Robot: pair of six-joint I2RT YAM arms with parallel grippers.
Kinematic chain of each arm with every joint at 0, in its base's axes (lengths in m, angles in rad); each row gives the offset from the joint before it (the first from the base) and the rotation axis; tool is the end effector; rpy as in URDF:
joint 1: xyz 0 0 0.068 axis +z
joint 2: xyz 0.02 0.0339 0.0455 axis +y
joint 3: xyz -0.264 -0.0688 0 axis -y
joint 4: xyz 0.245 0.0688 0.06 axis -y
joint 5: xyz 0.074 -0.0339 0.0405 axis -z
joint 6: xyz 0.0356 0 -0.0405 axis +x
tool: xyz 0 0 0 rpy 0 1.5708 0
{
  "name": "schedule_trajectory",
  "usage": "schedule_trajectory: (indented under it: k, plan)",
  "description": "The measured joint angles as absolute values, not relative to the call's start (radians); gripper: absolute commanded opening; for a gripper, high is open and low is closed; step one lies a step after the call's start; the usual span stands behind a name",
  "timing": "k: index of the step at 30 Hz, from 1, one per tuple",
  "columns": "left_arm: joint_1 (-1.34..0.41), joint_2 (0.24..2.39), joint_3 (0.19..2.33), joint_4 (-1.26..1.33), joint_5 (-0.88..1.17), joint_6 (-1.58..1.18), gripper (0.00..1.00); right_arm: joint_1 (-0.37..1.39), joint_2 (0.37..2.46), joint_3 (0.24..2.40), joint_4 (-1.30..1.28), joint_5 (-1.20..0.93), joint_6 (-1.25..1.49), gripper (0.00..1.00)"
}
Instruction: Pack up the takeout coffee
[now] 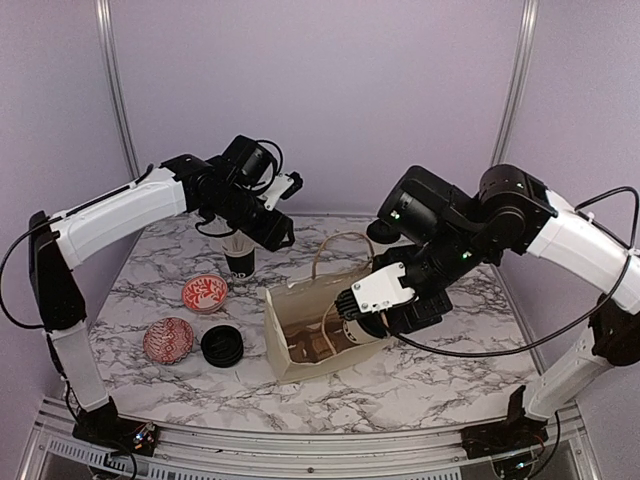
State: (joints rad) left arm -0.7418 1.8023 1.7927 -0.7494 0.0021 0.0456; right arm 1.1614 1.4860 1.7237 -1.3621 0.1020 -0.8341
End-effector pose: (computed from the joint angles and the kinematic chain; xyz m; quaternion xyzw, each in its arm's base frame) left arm 0.2990 -0.2741 0.3527 0.3528 0.8483 -0.1356 0.3708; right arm 0.1103 0.2452 0.3939 -0.8122 0.5375 -0.0130 0.2262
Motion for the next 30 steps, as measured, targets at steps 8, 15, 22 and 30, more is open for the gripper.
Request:
schedule_trajectory:
  k: [8, 15, 22, 30]
  plan:
    - [-0.733, 1.992, 1.875, -0.717, 0.132, 0.035, 0.58, 1.283, 1.392, 1.548, -1.314, 0.144, -0.794, 0.44]
    - [-0.733, 2.017, 1.774, -0.641, 0.253, -0.024, 0.57, 1.288, 1.335, 1.378, -1.189, 0.276, -0.783, 0.44]
    - [-0.733, 2.018, 1.719, -0.617, 0.332, -0.05, 0.57, 1.294, 1.308, 1.35, -1.042, 0.34, -0.809, 0.43]
    - [-0.733, 2.027, 1.712, -0.604, 0.4, -0.068, 0.57, 1.302, 1.317, 1.254, -0.973, 0.348, -0.822, 0.43]
